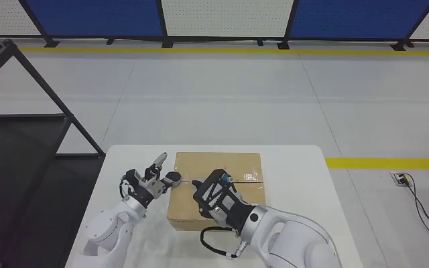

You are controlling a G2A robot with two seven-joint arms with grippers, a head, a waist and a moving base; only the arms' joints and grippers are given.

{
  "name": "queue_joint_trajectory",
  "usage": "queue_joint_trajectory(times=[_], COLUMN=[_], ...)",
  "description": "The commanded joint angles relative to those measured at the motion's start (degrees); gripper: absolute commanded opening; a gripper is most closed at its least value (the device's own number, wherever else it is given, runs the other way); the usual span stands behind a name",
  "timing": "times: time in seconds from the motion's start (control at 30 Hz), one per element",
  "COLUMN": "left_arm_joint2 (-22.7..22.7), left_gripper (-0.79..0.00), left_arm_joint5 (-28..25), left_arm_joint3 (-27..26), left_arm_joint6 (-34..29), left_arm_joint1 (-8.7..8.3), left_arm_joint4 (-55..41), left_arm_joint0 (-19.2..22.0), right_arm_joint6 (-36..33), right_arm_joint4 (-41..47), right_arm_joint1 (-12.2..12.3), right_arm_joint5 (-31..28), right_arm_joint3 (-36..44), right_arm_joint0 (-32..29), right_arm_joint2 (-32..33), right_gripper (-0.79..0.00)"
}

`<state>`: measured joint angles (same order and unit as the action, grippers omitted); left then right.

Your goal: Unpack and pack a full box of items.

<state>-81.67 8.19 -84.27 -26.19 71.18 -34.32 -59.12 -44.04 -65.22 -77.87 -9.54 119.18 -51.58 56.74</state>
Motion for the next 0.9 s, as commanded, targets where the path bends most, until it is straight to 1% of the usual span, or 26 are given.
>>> queue_joint_trajectory(times=[0.0,0.1,0.37,0.5,0.6,0.67,0.7,0.87], left_arm_joint2=[0.24,0.53,0.68,0.74,0.75,0.69,0.66,0.46], left_gripper=[-0.095,-0.086,-0.092,-0.086,-0.092,-0.074,-0.077,-0.077], left_arm_joint5=[0.08,0.07,-0.13,-0.42,-0.63,-0.87,-0.94,-1.13], left_arm_joint3=[0.06,0.17,0.21,0.33,0.50,0.52,0.52,0.35], left_arm_joint6=[0.00,0.12,0.19,0.18,0.04,-0.05,-0.09,-0.50], left_arm_joint1=[0.00,0.02,-0.02,-0.01,-0.02,-0.03,-0.04,-0.12], left_arm_joint4=[0.22,0.52,0.75,0.61,0.53,0.39,0.39,0.44], left_arm_joint0=[0.05,0.21,0.35,0.29,0.16,0.03,-0.03,-0.34], right_arm_joint6=[0.00,0.00,0.20,0.77,1.04,1.49,1.60,1.08], right_arm_joint4=[0.00,0.00,0.02,-0.73,0.43,1.75,2.36,5.28], right_arm_joint1=[0.00,0.00,0.00,-0.18,-0.61,-0.96,-1.12,-2.03], right_arm_joint5=[0.00,0.00,-0.06,-0.04,2.16,4.07,4.87,10.74], right_arm_joint3=[0.00,0.00,-0.03,0.27,0.35,0.18,0.04,-1.23], right_arm_joint0=[0.00,0.00,-0.16,-0.37,0.66,1.26,1.58,3.47], right_arm_joint2=[0.00,0.00,-0.05,-1.41,-1.98,-2.28,-2.41,-2.88], right_gripper=[-0.785,-0.785,-0.785,-0.785,-0.785,-0.785,-0.785,-0.785])
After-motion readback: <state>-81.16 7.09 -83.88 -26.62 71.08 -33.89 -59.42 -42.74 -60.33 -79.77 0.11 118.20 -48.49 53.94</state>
